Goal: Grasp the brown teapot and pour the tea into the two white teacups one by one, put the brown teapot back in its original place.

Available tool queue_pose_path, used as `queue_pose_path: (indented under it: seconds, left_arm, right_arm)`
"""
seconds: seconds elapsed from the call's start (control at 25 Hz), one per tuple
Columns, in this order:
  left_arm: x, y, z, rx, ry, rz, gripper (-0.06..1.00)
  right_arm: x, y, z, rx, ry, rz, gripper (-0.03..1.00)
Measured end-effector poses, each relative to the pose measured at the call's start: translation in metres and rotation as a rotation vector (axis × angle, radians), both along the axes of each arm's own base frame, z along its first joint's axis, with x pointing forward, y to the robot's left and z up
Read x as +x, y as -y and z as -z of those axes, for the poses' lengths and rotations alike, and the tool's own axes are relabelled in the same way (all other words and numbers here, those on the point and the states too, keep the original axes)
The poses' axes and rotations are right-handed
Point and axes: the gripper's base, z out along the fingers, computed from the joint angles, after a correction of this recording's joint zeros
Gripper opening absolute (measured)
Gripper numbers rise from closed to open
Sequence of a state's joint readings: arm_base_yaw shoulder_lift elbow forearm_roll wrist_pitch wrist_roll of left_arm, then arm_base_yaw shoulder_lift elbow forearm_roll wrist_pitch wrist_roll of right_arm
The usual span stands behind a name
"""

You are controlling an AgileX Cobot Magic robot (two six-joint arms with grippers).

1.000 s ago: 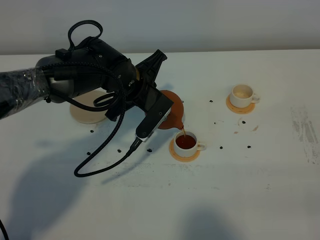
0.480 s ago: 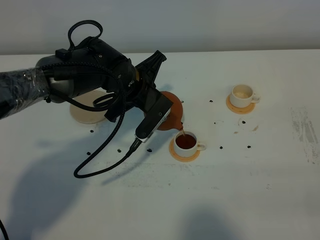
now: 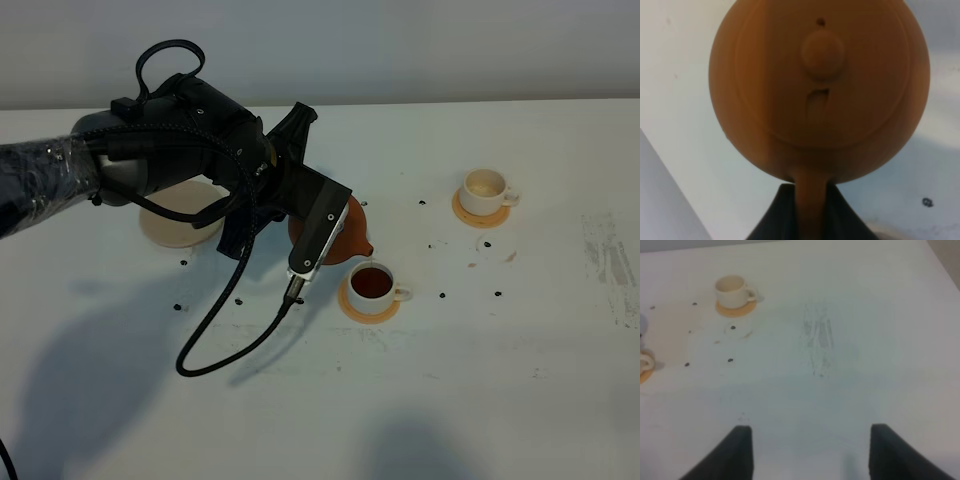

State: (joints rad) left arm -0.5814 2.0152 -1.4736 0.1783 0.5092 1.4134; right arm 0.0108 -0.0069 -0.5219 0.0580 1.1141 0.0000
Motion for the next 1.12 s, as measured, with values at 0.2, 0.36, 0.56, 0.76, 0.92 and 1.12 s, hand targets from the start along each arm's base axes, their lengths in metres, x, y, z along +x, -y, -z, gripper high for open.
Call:
queue_pose_path:
  seconds: [0.2, 0.36, 0.56, 0.76, 0.92, 1.12]
  left_arm:
    - [-0.002, -0.001, 0.001, -0.033, -0.04, -0.087, 0.08]
    - [-0.006, -0.002, -0.008, -0.12, -0.079, -0.236, 0.08]
    - [-0.007, -0.016, -0.033, -0.247, -0.096, -0.45, 0.08]
    - [-0.025, -0.035, -0.027, -0.324, -0.189, -0.642, 0.08]
    - [-0.037, -0.041, -0.017, -0.36, -0.284, -0.773, 0.08]
    - [-0.04, -0.042, -0.015, -0.403, -0.343, -0.924, 0.08]
  right_arm:
    - [0.0, 0.0, 0.0, 0.0, 0.0, 0.0, 0.49]
    - [0.0, 0.0, 0.0, 0.0, 0.0, 0.0, 0.49]
    - [0.0, 0.0, 0.0, 0.0, 0.0, 0.0, 0.49]
    - [0.0, 0.0, 0.0, 0.0, 0.0, 0.0, 0.49]
    - [0.0, 0.0, 0.0, 0.001, 0.0, -0.001, 0.49]
    - [0.0, -0.001, 0.0, 0.015, 0.0, -0.01, 0.49]
